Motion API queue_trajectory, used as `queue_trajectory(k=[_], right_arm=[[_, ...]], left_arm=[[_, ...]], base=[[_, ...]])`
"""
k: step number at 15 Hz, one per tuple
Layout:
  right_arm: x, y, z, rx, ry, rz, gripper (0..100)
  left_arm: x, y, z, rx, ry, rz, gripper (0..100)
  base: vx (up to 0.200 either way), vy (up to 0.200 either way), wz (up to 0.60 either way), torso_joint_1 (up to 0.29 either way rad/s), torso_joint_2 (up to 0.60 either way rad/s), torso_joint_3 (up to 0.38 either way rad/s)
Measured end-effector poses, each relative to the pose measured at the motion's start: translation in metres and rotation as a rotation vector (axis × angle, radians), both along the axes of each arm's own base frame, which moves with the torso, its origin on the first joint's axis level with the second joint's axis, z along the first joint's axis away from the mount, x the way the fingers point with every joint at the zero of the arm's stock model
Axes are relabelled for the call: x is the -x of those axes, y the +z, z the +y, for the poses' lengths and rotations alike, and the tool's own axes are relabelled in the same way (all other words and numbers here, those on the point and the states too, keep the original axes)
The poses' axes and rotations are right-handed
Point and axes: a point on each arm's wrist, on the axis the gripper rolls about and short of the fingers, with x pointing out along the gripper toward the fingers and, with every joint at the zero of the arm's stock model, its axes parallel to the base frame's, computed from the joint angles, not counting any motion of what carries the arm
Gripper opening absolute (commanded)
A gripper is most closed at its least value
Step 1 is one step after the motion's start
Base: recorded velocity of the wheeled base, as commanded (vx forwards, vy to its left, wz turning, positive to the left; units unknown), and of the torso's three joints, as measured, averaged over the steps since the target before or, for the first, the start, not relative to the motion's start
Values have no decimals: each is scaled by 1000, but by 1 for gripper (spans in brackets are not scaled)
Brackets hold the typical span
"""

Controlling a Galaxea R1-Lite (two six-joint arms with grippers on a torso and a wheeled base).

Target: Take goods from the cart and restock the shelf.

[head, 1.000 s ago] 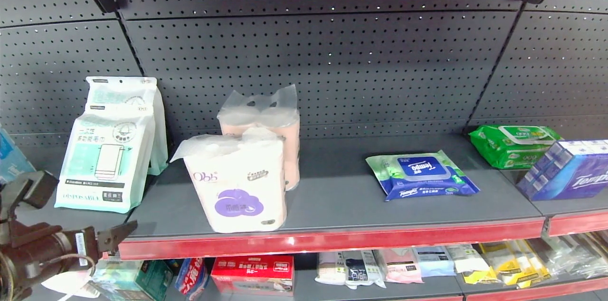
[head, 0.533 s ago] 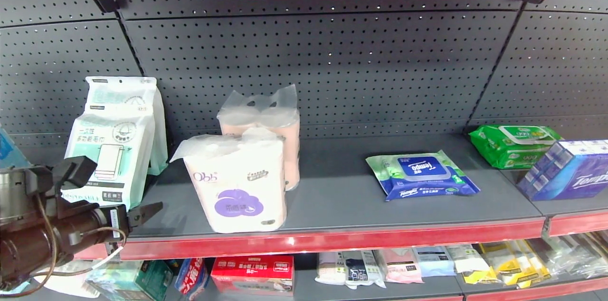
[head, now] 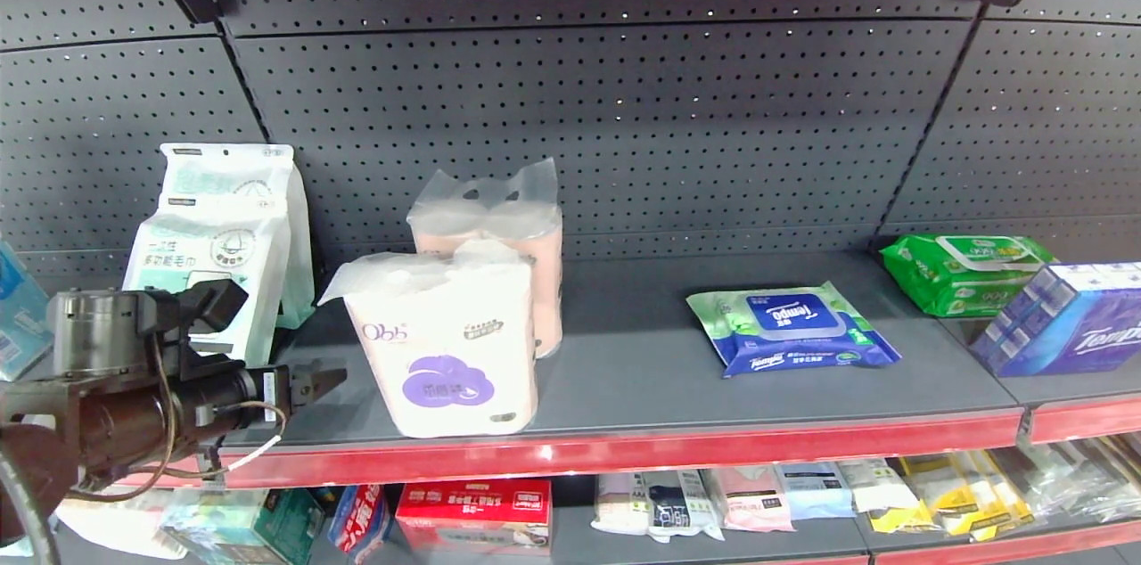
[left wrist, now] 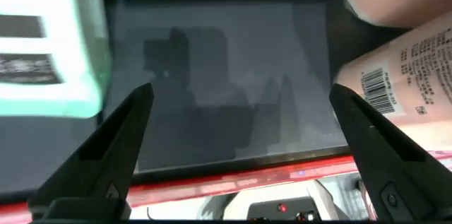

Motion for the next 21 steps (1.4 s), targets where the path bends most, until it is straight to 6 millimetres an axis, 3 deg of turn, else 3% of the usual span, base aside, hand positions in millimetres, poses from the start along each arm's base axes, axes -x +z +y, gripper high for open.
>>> queue_trajectory(k=[11, 21], right_arm=[[0, 0, 0, 0, 0, 0, 100], [0, 0, 0, 0, 0, -1, 100]], left_arm=[[-25, -11, -17, -4, -63, -22, 100], [-36, -17, -29, -4, -103, -17, 100]], base=[[0, 0, 0, 0, 0, 0], [0, 0, 0, 0, 0, 0]])
